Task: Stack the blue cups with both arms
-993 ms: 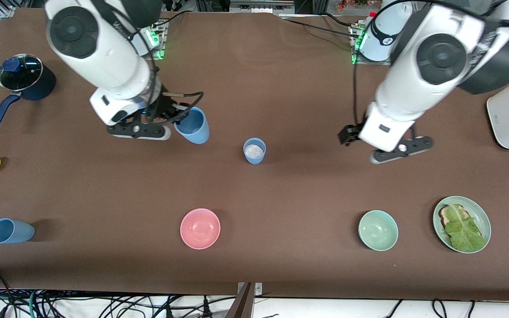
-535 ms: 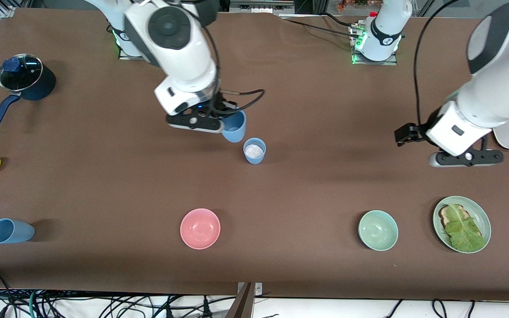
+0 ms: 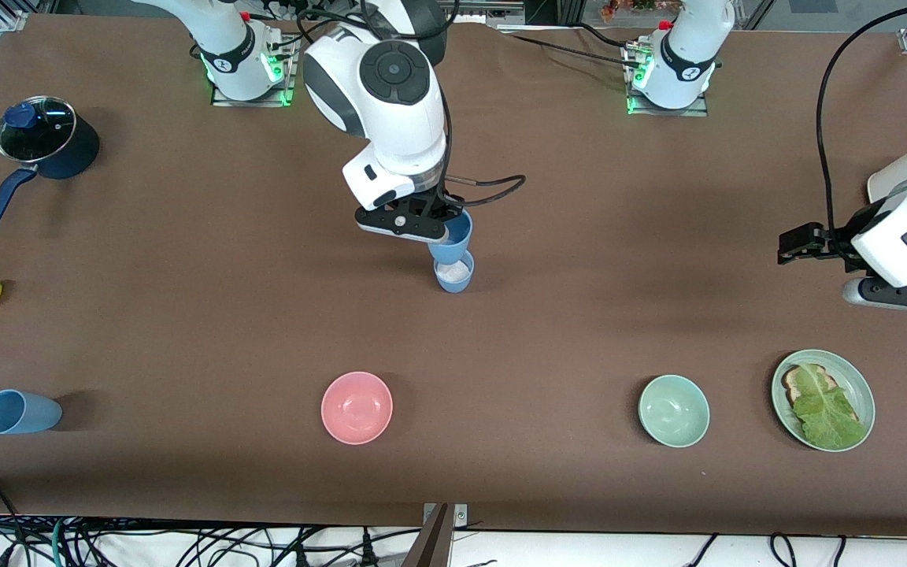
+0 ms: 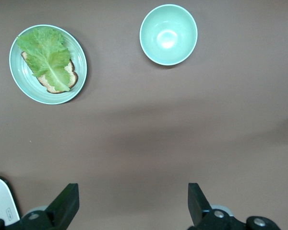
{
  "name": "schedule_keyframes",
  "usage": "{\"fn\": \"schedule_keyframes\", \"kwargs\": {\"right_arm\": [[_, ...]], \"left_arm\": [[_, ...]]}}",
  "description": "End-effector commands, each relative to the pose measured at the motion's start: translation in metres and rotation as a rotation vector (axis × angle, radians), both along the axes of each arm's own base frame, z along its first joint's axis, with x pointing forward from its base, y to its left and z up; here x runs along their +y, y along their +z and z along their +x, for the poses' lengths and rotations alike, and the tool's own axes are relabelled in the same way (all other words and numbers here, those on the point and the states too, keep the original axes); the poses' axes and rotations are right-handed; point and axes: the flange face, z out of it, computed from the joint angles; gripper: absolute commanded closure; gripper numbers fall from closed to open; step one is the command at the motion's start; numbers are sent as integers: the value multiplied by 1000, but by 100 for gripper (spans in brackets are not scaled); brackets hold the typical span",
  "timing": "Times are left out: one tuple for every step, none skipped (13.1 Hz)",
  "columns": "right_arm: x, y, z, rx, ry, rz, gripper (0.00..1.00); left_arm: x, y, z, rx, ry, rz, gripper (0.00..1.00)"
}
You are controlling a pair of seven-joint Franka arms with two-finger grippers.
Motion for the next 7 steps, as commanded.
{"fn": "schedule_keyframes", "kwargs": {"right_arm": [[7,-7,6,-20,-11,-3,99],[8,-14,8,-16,-14,-5,99],[9,-20,9,-14,-14,-9,99],[10,-28,10,-12,-15,-13,99],[13,-33,10,-18,-7,-21,99],[14,-39,10,-21,-8,-26,99],[17,-43,12,-30,-16,-17,98]], "left_arm": [[13,21,-13,-6,-63,-9,0],[15,29,-17,-11,-77,-5,0],[16,37,-23,-5,-93,-1,1],[20,45,-28,-9,-98,4,1],[23,51,-31,-15,-107,10,1],[32,54,-34,-18,-119,16,1],[32,57,-37,-18,-145,21,1]]}}
